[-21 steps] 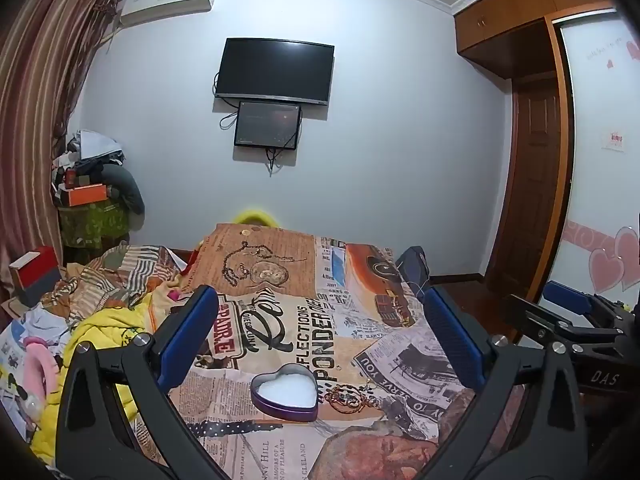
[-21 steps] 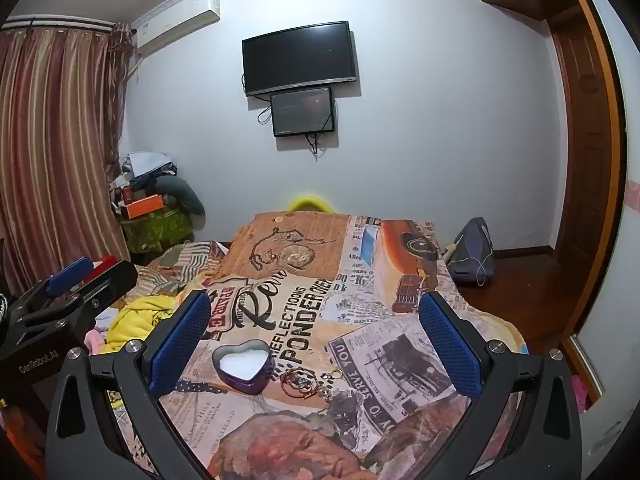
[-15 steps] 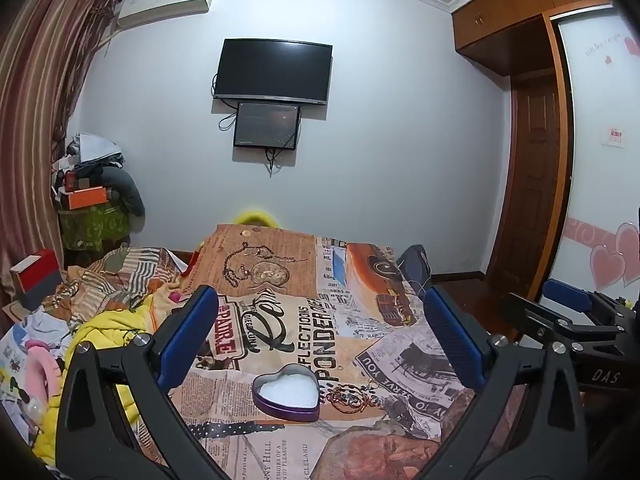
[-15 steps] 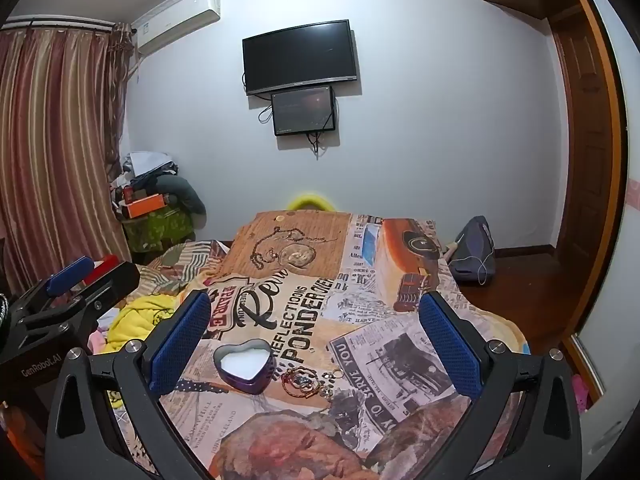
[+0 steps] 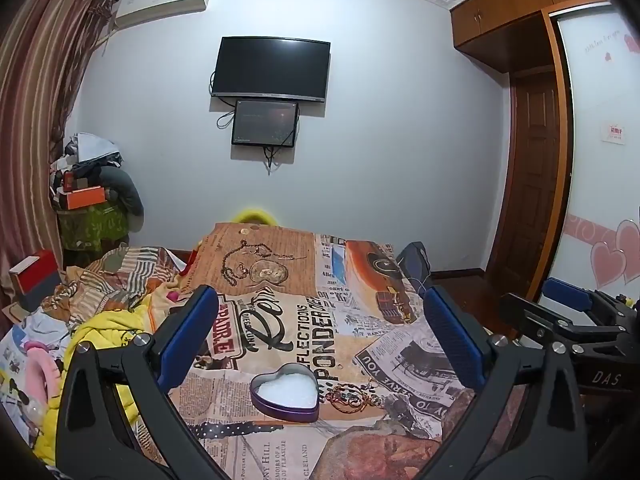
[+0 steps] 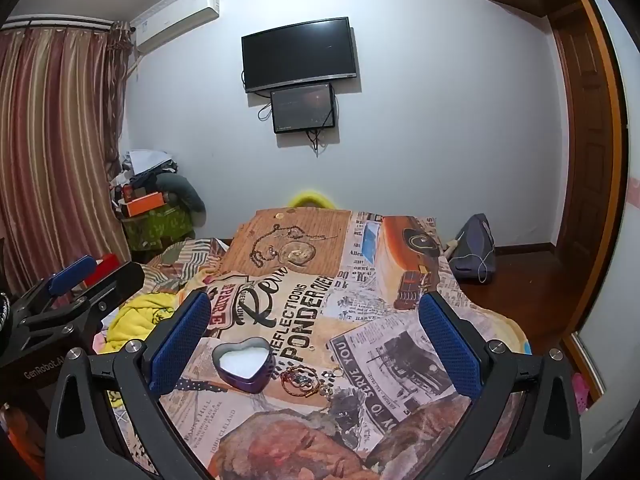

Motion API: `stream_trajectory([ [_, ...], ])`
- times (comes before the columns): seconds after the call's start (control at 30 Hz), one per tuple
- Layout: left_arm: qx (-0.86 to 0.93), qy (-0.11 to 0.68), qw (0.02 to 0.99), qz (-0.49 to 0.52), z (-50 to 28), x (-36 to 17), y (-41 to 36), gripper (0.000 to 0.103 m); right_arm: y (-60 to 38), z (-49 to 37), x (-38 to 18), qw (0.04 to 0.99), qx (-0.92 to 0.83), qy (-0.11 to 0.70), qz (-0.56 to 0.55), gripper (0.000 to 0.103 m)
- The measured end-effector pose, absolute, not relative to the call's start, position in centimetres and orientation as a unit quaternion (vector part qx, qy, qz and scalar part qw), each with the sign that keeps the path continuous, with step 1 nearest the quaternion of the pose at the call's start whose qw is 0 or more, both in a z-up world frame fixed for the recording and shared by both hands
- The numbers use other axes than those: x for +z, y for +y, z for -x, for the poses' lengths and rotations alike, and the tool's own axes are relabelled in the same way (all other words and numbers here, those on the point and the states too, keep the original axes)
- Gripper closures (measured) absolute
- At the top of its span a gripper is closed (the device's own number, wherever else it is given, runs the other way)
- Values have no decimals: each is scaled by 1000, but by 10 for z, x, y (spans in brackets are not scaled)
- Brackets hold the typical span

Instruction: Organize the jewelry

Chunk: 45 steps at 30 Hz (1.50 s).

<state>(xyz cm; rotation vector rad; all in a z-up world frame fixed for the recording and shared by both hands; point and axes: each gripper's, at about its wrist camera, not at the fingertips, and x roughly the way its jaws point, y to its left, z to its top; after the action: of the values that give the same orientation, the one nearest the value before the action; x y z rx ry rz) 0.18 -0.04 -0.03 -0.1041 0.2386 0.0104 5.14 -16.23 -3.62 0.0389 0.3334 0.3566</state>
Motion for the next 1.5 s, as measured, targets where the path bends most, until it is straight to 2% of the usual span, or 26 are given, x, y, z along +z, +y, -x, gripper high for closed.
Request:
stream_trajectory([
  [1.5, 5, 125, 991, 48, -12, -3, -4, 0, -166, -55, -39, 970, 173, 170, -20, 0],
])
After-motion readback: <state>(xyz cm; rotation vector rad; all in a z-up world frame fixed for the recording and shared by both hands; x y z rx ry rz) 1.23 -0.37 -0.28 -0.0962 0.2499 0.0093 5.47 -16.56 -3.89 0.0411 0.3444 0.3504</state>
